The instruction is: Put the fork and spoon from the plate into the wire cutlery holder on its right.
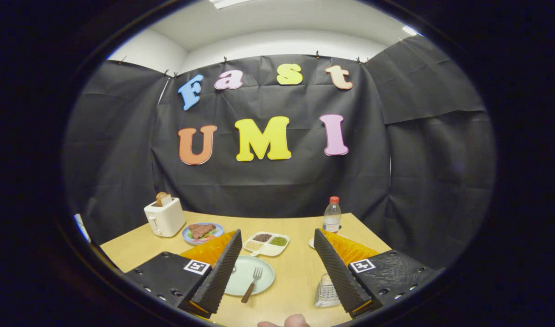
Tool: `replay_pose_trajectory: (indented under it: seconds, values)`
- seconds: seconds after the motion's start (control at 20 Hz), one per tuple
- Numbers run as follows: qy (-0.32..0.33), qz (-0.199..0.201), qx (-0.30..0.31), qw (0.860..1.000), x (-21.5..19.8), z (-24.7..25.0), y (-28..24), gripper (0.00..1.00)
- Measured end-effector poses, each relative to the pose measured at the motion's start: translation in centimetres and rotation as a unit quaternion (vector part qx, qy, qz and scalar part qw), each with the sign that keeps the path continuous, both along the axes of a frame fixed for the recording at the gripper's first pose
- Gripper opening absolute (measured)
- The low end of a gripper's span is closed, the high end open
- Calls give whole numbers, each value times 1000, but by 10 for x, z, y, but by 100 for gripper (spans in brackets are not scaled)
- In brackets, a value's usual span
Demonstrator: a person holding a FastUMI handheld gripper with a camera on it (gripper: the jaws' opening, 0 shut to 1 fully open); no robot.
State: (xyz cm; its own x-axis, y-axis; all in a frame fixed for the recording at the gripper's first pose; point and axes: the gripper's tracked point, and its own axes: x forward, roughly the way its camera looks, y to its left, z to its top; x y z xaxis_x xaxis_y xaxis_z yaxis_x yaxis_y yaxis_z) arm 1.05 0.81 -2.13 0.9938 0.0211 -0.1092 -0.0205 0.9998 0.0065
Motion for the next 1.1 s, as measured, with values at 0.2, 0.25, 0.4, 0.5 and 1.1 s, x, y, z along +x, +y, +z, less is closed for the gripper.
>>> replay_pose_trajectory:
  seconds: [0.2, 0.25, 0.4, 0.5, 1.1]
  values:
    - [24, 8, -14, 1000, 5, -13, 6, 96]
    - [31, 11, -16, 999, 5, -17, 9, 96]
    - [56, 14, -26, 998, 11, -29, 14, 96]
    - [85, 16, -30, 996, 18, -43, 19, 96]
    - [330, 43, -40, 942, 53, -167, 70, 96]
